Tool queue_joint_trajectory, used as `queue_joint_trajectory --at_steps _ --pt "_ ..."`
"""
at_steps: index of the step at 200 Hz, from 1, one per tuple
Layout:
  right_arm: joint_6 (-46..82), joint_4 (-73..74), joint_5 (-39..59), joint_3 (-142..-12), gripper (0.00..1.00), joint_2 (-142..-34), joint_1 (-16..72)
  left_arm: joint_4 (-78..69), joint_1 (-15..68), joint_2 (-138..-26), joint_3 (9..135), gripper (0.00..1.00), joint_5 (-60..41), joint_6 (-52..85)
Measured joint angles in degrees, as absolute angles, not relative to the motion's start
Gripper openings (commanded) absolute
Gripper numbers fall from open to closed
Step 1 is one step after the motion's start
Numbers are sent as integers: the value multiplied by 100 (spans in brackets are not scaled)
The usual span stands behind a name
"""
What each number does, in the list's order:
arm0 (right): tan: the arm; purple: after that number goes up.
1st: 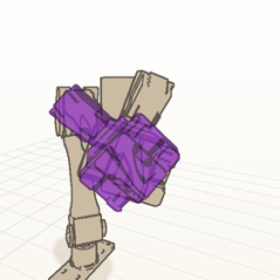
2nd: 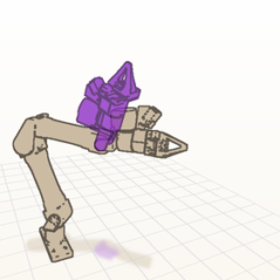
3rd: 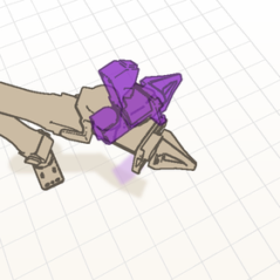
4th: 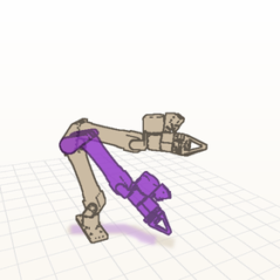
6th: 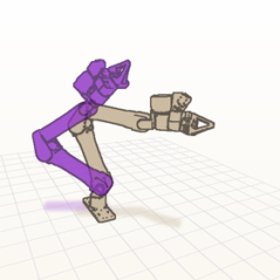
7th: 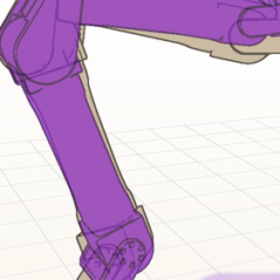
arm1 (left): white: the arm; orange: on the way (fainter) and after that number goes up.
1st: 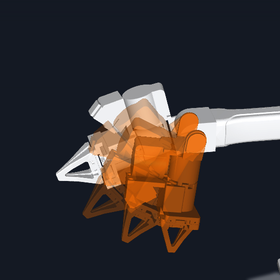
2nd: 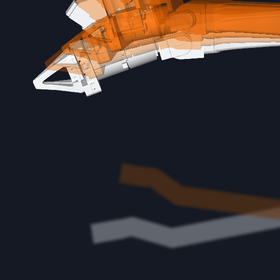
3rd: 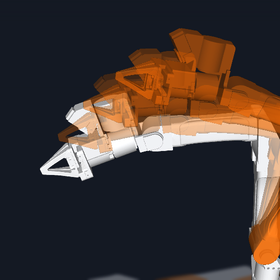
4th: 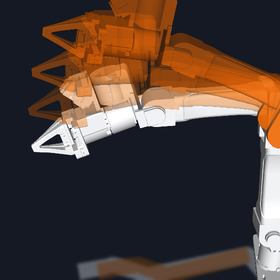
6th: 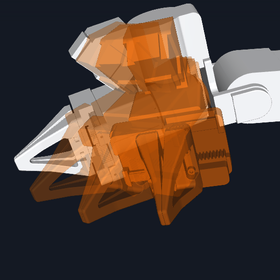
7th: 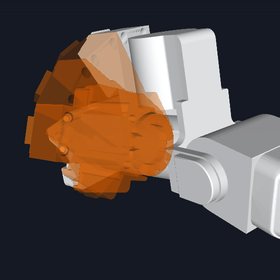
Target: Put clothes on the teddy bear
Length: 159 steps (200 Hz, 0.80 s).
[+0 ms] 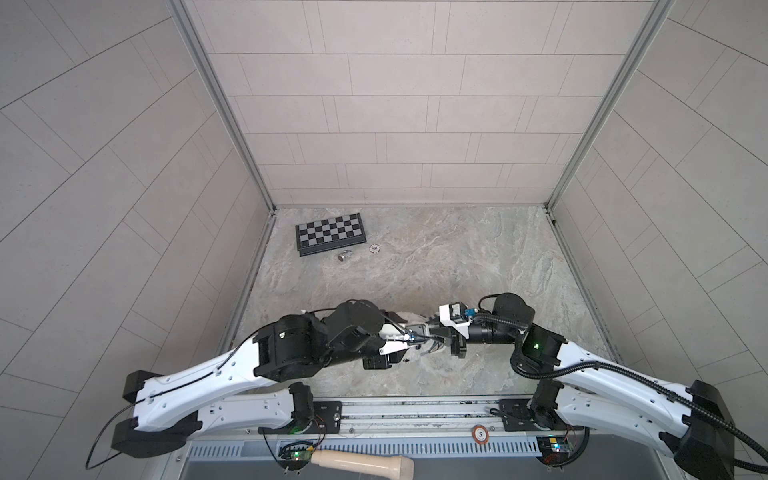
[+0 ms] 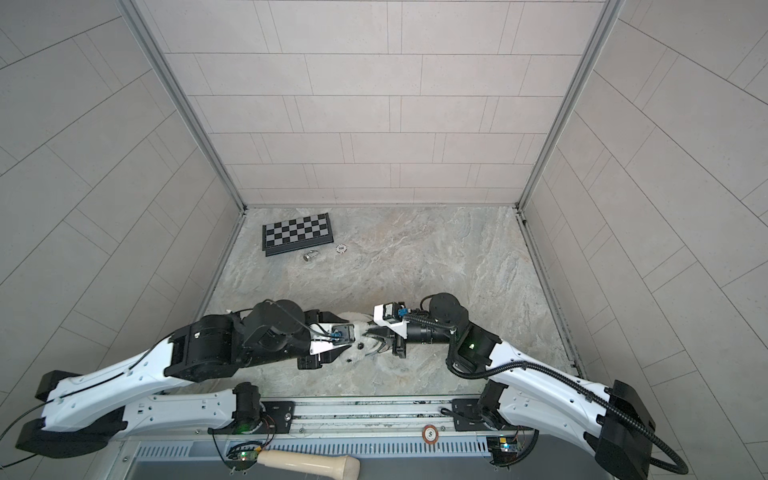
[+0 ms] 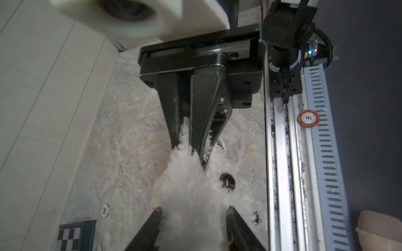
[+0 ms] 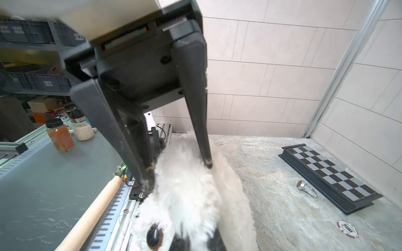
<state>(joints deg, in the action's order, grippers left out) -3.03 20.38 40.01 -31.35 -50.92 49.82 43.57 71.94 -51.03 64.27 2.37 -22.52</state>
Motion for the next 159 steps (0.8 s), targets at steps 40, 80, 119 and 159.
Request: queue_joint_trajectory --at_steps 40,80,119,159 --pt "-292 2196 3732 -2915 0 -4790 4923 3540 7194 -4191 5535 91 683 -1374" --pt "-95 2488 3607 -2663 0 -4462 4681 2410 7194 -3229 4436 78 1448 213" --pt "54 2661 3544 -2661 0 -4394 4604 1706 7194 -2220 3531 62 2134 1621" --pt "242 2683 3315 -2661 0 -4246 4506 1459 7194 -1970 3352 54 2585 2261"
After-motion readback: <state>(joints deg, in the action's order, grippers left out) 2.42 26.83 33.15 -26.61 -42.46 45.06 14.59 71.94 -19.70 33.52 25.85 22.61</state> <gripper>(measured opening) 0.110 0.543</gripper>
